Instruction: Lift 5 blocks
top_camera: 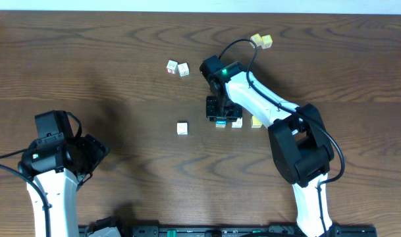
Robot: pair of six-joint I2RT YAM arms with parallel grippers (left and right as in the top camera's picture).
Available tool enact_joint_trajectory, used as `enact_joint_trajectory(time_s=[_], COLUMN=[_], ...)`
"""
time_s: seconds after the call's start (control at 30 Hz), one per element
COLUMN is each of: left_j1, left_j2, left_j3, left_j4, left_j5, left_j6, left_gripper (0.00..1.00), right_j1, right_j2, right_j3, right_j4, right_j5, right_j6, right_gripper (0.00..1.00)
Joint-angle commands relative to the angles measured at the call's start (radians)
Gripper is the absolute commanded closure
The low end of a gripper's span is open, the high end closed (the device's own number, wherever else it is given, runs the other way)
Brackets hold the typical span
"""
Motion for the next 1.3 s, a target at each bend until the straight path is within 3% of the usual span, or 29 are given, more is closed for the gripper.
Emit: enact_joint_trajectory(time_s=[0.0,0.3,0.63,0.83,0.9,1.07,1.27], left_j1=[0.006,0.006,0.006,0.006,0.006,0.006,0.006], left_j2=[0.000,0.000,0.000,0.000,0.000,0.000,0.000], left_j3=[0.014,0.014,0.014,0.014,0.014,0.014,0.014], left_j4=[-0.007,-0.006,-0.006,-0.005,-0.005,-0.007,-0.010], left_j5=[-0.002,-0.002,-0.002,-0.002,-0.002,-0.002,-0.002], left_j6=[-0.005,-0.005,-0.005,-0.005,-0.005,-0.005,-0.005], left_gripper=[0.18,0.18,0.18,0.18,0.18,0.18,0.18], right_j1=[-0.005,-0.006,-0.006,0.048,0.084,0.188,0.277], right_j2=[-0.001,-0.001,-0.001,-0.001,0.000,0.005,0.026], right_j3=[0.004,0.062,0.264,0.327,0.318,0.293,0.289], right_j4=[-0.002,-0.050,-0.224,-0.231,-0.204,-0.141,-0.115], right_j5=[-0.005,-0.004,-0.009,-0.139,-0.135,-0.052,0.079], right_j6=[-0.019,-0.049,-0.102,-0.221,-0.232,-0.267,-0.188], right_gripper=[0.63,0.60,0.60,0.58,0.55,0.38,0.36])
